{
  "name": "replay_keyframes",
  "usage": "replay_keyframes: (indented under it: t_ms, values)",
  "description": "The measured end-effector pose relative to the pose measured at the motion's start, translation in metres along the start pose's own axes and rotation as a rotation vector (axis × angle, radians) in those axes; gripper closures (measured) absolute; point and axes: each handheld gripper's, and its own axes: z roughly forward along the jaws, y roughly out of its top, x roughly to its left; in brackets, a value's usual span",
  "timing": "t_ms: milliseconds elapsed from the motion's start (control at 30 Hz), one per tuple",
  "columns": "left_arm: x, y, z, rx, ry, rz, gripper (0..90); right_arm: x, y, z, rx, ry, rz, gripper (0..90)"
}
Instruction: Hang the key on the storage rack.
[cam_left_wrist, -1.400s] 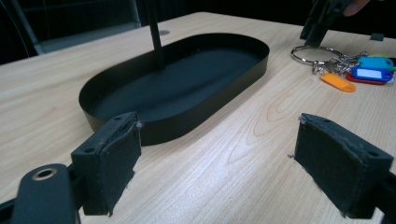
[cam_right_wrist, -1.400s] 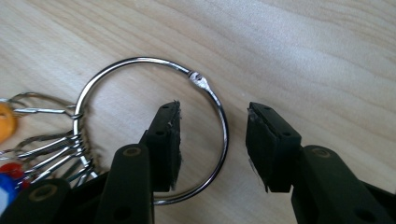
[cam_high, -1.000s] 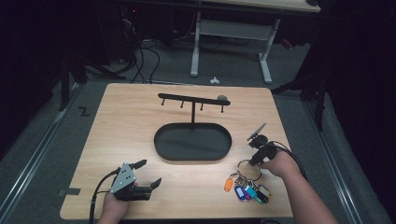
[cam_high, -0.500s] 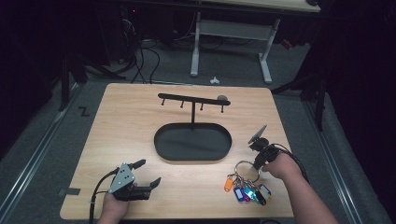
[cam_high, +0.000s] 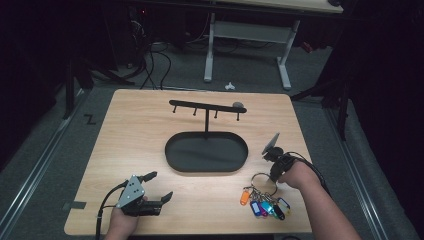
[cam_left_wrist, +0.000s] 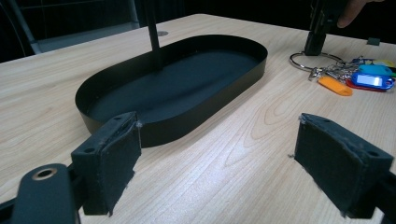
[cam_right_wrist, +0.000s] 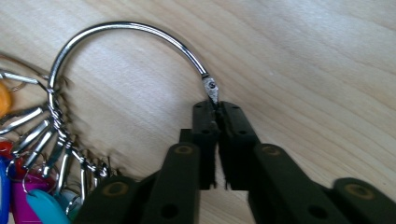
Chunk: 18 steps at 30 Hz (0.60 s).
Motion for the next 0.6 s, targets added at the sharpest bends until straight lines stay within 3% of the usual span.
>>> replay_keyframes:
  t_ms: [200, 333, 433, 500, 567, 600]
  values:
    - [-0.001, -0.001, -0.003, 0.005, -0.003, 0.004, 15.0, 0.002, 0.0, 0.0, 0.002, -0.003, -0.013, 87.0]
    - [0.0, -0.002, -0.005, 0.004, 0.001, -0.001, 15.0, 0.002, -0.003, -0.003, -0.036, 0.007, -0.005, 87.2]
    - [0.001, -0.004, -0.005, 0.004, 0.007, -0.011, 15.0, 0.002, -0.01, -0.01, -0.1, 0.03, 0.007, 87.2]
    - [0.001, -0.004, -0.006, 0.003, 0.007, -0.007, 15.0, -0.002, -0.019, -0.021, -0.179, 0.071, 0.023, 87.2]
    - [0.0, -0.004, -0.007, 0.001, 0.006, -0.007, 15.0, -0.001, -0.022, -0.024, -0.191, 0.081, 0.031, 87.3]
    - [0.0, -0.004, -0.008, 0.002, 0.006, -0.006, 15.0, 0.0, -0.027, -0.03, -0.228, 0.096, 0.039, 87.3]
